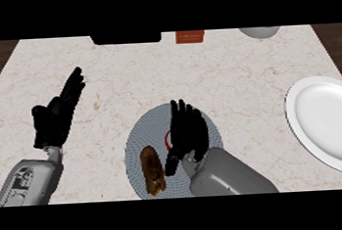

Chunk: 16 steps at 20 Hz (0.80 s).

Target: Pick the can from the placemat and place it in the plate

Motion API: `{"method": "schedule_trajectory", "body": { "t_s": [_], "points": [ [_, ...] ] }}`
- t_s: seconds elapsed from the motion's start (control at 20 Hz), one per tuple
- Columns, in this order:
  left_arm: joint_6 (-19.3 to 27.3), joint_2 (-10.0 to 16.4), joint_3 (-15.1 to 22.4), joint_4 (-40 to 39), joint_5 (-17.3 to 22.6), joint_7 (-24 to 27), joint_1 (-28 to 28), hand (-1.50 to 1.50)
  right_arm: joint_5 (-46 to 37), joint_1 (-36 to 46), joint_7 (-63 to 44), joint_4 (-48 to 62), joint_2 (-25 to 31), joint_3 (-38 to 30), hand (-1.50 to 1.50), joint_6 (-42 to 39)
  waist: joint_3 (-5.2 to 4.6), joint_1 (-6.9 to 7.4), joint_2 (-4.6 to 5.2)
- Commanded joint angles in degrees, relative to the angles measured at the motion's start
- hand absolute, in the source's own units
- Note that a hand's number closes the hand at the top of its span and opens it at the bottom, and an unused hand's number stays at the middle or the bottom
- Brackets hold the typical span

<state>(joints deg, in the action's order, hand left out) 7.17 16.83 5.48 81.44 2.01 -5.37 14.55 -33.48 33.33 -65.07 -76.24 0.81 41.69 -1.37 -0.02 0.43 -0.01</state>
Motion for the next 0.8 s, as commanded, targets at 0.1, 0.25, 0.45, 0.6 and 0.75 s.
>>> {"method": "schedule_trajectory", "body": {
  "t_s": [0.1, 0.25, 0.45, 0.6, 0.75],
  "points": [
    [-1.45, 0.41, -2.32, -4.32, -0.58, 2.39, 1.39, 0.00, -1.53, -1.43, -2.96, 4.33, -0.77, -2.71, -1.50, 1.37, 0.00, -0.48, 0.07],
    [-1.21, -0.93, -1.62, -4.33, -1.53, 1.08, 2.17, 0.00, 1.51, -0.33, -6.11, 3.84, -0.77, -0.31, -1.50, 1.76, 0.00, -0.12, 0.04],
    [-2.84, -0.72, -2.69, -1.22, -0.89, 3.50, -2.39, 0.00, -2.19, -2.96, 0.63, 8.40, -0.78, 0.38, 1.50, 5.32, 0.01, 0.08, 0.03],
    [-0.92, -1.73, -2.29, -0.32, -2.75, -1.19, 0.38, 0.00, -3.92, -0.20, -2.09, 8.47, -0.78, 2.96, 1.50, 6.83, 0.02, 0.14, 0.00],
    [-2.76, -2.07, -3.01, -1.00, -2.58, 1.57, -0.62, 0.00, -5.42, 0.45, 1.49, 9.10, -0.78, -2.39, 1.50, 4.08, 0.01, -0.10, 0.02]
  ]
}}
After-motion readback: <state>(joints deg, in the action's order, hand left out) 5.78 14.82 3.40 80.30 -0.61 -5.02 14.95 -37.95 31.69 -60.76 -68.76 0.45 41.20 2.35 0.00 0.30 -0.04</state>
